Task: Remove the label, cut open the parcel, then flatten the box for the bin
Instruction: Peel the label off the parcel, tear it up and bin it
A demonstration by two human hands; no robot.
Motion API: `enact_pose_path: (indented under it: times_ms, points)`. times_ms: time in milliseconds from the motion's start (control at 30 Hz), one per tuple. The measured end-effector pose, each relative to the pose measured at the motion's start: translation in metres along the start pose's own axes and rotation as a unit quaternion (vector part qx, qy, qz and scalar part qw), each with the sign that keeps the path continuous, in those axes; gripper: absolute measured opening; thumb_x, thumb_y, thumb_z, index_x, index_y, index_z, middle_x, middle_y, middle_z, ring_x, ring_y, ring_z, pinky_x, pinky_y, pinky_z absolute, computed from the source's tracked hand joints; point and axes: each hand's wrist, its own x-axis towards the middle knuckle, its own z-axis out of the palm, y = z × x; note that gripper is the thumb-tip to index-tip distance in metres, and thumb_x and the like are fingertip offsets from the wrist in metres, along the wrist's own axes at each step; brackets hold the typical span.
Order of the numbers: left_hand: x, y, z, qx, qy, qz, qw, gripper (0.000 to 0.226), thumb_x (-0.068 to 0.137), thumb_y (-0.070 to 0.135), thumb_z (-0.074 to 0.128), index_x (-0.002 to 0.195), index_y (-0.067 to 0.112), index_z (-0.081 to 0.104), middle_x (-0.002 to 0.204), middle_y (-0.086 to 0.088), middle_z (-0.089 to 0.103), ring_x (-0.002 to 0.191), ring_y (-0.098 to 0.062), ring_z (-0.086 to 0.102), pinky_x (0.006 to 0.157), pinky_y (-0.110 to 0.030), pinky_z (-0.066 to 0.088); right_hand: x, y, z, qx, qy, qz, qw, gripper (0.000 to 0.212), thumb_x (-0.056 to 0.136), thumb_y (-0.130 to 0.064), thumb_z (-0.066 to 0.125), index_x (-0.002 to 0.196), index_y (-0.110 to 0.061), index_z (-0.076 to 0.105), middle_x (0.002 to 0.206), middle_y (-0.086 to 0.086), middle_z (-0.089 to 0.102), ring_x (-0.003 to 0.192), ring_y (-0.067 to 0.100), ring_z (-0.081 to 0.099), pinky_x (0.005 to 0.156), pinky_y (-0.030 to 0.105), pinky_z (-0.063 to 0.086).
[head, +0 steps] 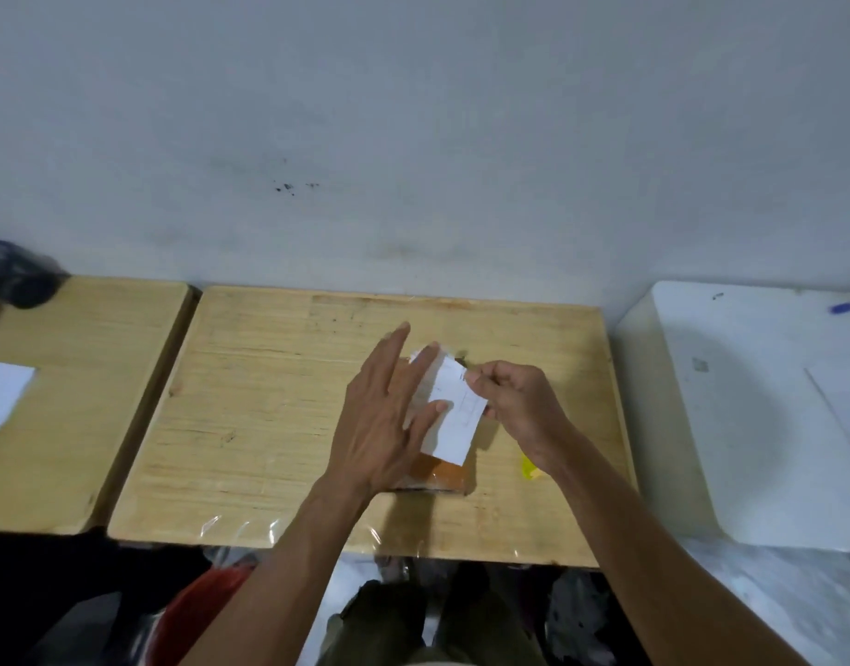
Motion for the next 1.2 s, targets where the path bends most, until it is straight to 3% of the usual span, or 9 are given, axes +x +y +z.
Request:
enact_pose_path:
  times_ms: [167,300,367,533,733,867,967,1033,1200]
  points:
    - [0.021,0.006,-0.015,0.035,-0.022,0.031,0.999,0.053,0.1,0.053,0.044,0.145,0.026,0.05,0.161,0.005,0.034,0.152,-0.019,0.022,0.112,-0.042,0.031,-0.013,-0.027,-0.011,-0.022,-0.071,-0.079,0.994,0.017,0.096,-0.021,0.061,0.085,-0.008,0.064,0.079,0.008,0.066,0.074,0.016,0.056,0.072,0.035,0.044]
    - [0.031,0.013,-0.025,0.009,-0.037,0.039,0.999,0.045,0.1,0.05,0.044,0.133,0.023,0.06,0.134,0.007,0.062,0.133,-0.019,0.048,0.103,-0.049,0.043,-0.016,-0.044,-0.02,-0.03,-0.074,-0.107,0.991,0.015,0.098,-0.017,0.058,0.091,-0.005,0.063,0.081,0.006,0.066,0.076,0.018,0.056,0.072,0.035,0.044]
    - [0.036,0.021,-0.03,-0.024,-0.038,0.031,0.999,0.044,0.098,0.049,0.048,0.127,0.019,0.063,0.126,0.004,0.066,0.12,-0.02,0.054,0.097,-0.044,0.047,-0.017,-0.05,-0.022,-0.029,-0.063,-0.114,0.991,0.014,0.098,-0.018,0.059,0.09,-0.006,0.063,0.079,0.007,0.065,0.073,0.019,0.054,0.069,0.035,0.044]
    - [0.045,0.033,-0.036,-0.074,-0.064,0.001,0.995,0.033,0.096,0.042,0.058,0.119,0.019,0.066,0.113,0.004,0.064,0.109,-0.012,0.049,0.084,-0.011,0.032,-0.02,-0.06,-0.026,-0.073,-0.028,-0.144,0.986,0.013,0.097,-0.017,0.059,0.087,-0.01,0.064,0.076,0.001,0.068,0.065,0.01,0.056,0.062,0.024,0.046]
    - [0.057,0.043,-0.041,-0.067,-0.033,-0.012,0.997,0.015,0.096,0.029,0.064,0.102,0.017,0.071,0.081,0.019,0.048,0.084,-0.012,0.048,0.07,-0.013,0.032,-0.016,-0.062,-0.034,-0.149,0.008,-0.188,0.971,0.012,0.094,-0.015,0.063,0.083,-0.017,0.066,0.08,-0.012,0.068,0.077,0.003,0.061,0.065,0.017,0.044]
    - [0.066,0.046,-0.043,-0.069,-0.026,-0.01,0.997,0.013,0.095,0.026,0.066,0.099,0.017,0.073,0.08,0.016,0.049,0.082,-0.007,0.048,0.07,-0.012,0.033,-0.013,-0.071,-0.04,-0.235,0.009,-0.231,0.944,0.008,0.092,-0.019,0.065,0.086,-0.021,0.07,0.079,-0.017,0.068,0.081,0.004,0.062,0.065,0.009,0.041]
    - [0.072,0.05,-0.043,-0.078,-0.026,0.005,0.997,0.02,0.095,0.032,0.064,0.105,0.018,0.075,0.084,0.014,0.051,0.084,-0.002,0.048,0.07,-0.012,0.033,-0.009,-0.079,-0.041,-0.274,0.008,-0.252,0.928,0.008,0.093,-0.021,0.064,0.086,-0.02,0.07,0.08,-0.016,0.065,0.08,0.004,0.059,0.068,0.01,0.039]
    - [0.076,0.052,-0.04,-0.08,-0.015,0.002,0.997,0.025,0.095,0.037,0.062,0.106,0.02,0.077,0.085,0.013,0.051,0.086,-0.007,0.048,0.071,-0.017,0.035,-0.006,-0.082,-0.04,-0.298,0.011,-0.254,0.92,0.01,0.093,-0.019,0.063,0.086,-0.019,0.068,0.082,-0.015,0.063,0.081,0.003,0.056,0.072,0.014,0.04]
    - [0.081,0.061,-0.029,-0.103,0.065,-0.031,0.992,0.015,0.092,0.028,0.067,0.087,0.018,0.078,0.089,0.01,0.06,0.092,-0.018,0.054,0.074,-0.029,0.044,-0.004,-0.084,-0.031,-0.23,0.072,-0.2,0.95,0.015,0.093,-0.015,0.062,0.078,-0.016,0.067,0.078,-0.011,0.067,0.075,-0.004,0.057,0.065,0.006,0.038]
